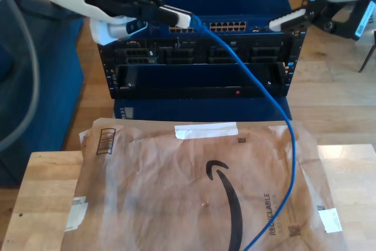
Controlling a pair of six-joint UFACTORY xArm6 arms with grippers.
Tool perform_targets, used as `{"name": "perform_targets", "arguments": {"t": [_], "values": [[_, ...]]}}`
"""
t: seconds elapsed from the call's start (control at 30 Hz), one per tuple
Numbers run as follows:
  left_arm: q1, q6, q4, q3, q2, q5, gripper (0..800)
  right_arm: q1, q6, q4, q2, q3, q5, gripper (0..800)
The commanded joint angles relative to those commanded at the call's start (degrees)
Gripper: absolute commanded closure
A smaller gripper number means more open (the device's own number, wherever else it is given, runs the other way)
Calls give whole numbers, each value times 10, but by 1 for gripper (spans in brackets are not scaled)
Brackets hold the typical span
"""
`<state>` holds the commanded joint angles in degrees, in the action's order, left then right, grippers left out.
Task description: Grab the cable and plug it in
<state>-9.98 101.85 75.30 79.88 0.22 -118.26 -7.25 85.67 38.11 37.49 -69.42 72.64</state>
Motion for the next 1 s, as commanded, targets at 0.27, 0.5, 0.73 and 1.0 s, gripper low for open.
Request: {"name": "perform_targets", "arguments": {"t": [0.27, 0.5, 0.73, 1.0], "values": [[-3, 8, 42, -1, 15, -29, 797, -133, -81, 0, 25, 136, -239, 6], [-8, 27, 63, -10, 20, -47, 797, -147, -90, 3, 95, 163, -279, 8], [-21, 63, 169, -50, 20, -87, 797, -152, -91, 14, 147, 202, -319, 8], [-21, 63, 169, -66, 20, -94, 794, -254, -135, 14, 113, 225, -412, 11]]}}
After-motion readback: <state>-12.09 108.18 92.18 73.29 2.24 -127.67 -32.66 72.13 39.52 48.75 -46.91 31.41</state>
